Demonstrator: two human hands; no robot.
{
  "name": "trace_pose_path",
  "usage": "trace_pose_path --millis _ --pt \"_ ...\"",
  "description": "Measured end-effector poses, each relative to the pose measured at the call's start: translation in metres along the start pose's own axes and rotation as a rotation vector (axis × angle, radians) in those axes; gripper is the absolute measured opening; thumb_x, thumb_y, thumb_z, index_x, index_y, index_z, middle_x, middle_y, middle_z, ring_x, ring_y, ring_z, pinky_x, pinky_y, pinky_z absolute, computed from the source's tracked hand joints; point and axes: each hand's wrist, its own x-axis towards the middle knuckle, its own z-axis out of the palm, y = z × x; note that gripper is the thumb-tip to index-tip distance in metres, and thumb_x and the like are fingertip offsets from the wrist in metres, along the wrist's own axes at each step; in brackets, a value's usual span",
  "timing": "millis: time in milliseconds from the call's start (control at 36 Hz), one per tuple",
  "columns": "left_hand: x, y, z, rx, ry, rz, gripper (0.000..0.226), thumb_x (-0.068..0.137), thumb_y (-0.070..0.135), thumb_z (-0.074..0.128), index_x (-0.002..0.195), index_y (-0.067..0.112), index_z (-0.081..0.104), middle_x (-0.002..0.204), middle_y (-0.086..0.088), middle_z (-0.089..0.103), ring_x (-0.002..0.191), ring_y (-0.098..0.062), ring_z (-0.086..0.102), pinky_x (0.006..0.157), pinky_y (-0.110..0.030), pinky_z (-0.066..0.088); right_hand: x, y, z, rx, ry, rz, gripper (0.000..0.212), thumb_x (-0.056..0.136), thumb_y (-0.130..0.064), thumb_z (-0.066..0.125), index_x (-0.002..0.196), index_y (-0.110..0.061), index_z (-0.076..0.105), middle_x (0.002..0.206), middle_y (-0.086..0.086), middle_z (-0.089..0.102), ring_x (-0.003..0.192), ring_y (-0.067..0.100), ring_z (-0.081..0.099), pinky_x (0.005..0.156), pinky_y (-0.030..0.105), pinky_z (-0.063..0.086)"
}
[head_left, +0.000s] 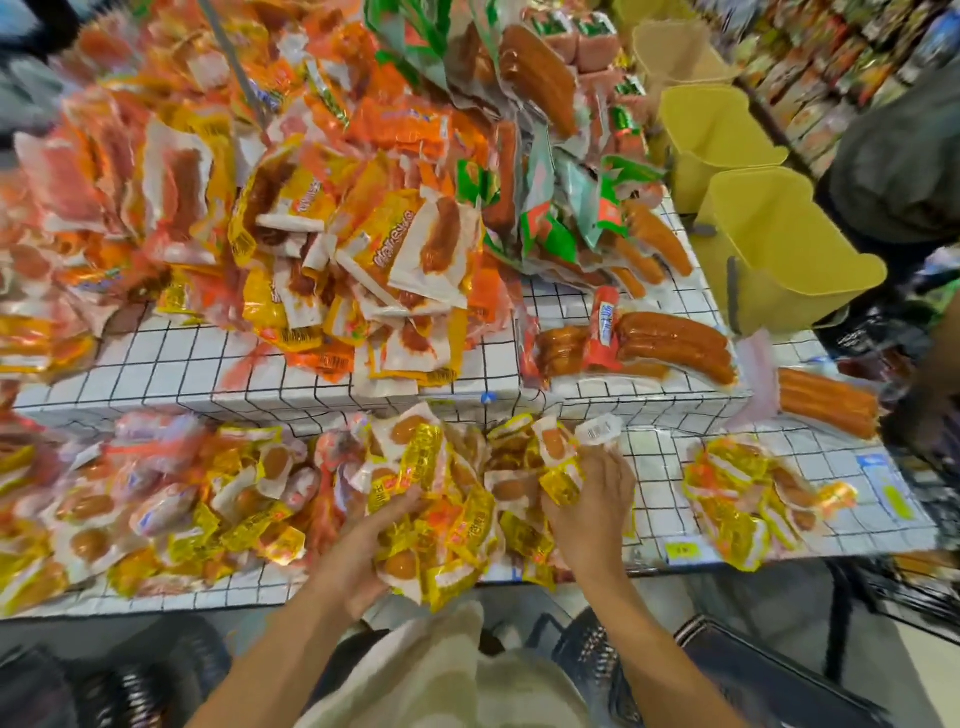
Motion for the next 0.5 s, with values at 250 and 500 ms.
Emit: trace_pose_path --millis 250,500 --pt "-0.009 -0.005 0.012 0.008 0.048 0.004 0.046 0.082 0.024 0.069 0.121 -0.001 0.063 0.100 -0.016 0.076 0.070 -0.025 0.075 0.049 -0.029 0.057 -0.005 -0.012 -0.004 0.482 -0.268 0.193 0.105 0.063 -0.057 0.090 0.149 -0.025 0.039 0.139 -0.017 0.047 0.130 0.003 0.043 0.105 0.026 0.043" --pt "-0.013 -0.010 0.001 0.024 0.055 0.006 0.057 0.081 0.024 0.073 0.132 0.002 0.058 0.115 -0.020 0.072 0.092 -0.034 0.075 0.065 -0.039 0.061 0.010 -0.001 -0.004 0.397 -0.279 0.210 0.078 0.065 -0.054 0.090 0.123 -0.027 0.045 0.109 -0.023 0.056 0.109 0.013 0.062 0.072 0.008 0.044"
